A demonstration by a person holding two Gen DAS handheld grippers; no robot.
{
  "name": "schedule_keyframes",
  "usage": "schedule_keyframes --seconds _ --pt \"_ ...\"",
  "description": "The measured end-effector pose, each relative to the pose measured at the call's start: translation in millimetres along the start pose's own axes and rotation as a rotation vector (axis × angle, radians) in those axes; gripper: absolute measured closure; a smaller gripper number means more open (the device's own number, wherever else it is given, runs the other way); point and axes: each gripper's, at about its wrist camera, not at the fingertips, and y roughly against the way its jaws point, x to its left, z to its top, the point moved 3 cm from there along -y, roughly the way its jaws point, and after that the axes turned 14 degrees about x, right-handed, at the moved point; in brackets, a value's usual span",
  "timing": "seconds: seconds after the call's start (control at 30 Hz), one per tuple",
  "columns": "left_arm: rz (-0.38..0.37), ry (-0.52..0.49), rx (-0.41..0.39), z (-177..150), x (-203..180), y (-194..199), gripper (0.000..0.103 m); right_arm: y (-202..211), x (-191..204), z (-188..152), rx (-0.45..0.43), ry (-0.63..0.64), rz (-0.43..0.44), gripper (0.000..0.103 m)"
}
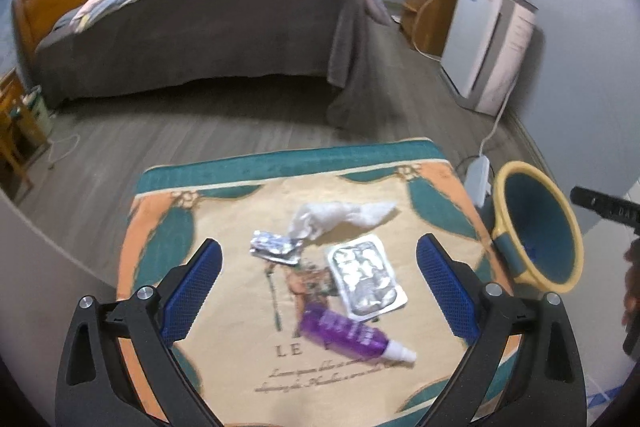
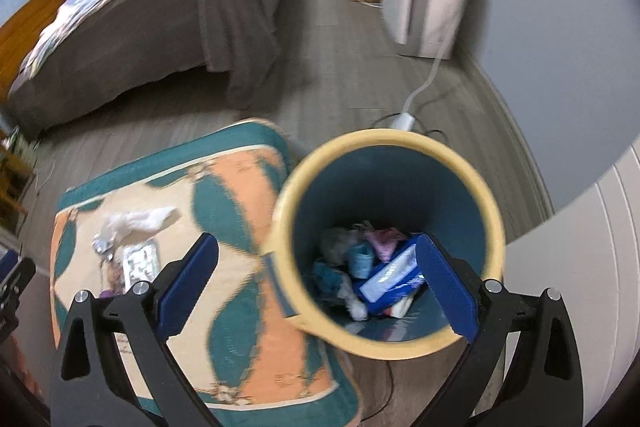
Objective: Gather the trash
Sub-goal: 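Move both grippers back over the remaining trash on the cushion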
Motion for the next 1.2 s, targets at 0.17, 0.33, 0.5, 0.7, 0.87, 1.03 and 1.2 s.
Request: schedule_keyframes --seconds 0.17,0.33,0.5,0.7,0.87,1.03,1.2 --pt "0.012 0.024 -0.011 -5 25 1 0.006 -4 44 1 0.012 0.057 0.022 0.006" --pt "0.057 0.017 -0.021 -11 48 4 0.006 -15 83 -4 0.067 0.086 0.05 0.006" --pt "0.054 0.047 0.003 -15 72 4 0.006 -29 120 -12 0.101 0.146 0.051 0.006" --pt "0.062 0.087 0.01 -15 96 0 0.006 -48 167 -25 0.145 0.275 -0.003 0.006" --pt "0.035 0.132 0.026 -5 105 -5 0.006 -69 189 -28 0.184 0.303 -0.014 0.006" --pt "0.098 0.067 -0.005 7 106 -9 0.006 -95 202 -20 0.214 0.282 0.03 0.006" --pt "0.062 0.016 0.028 20 113 -37 0.006 -125 210 -19 0.245 0.304 0.02 0.006"
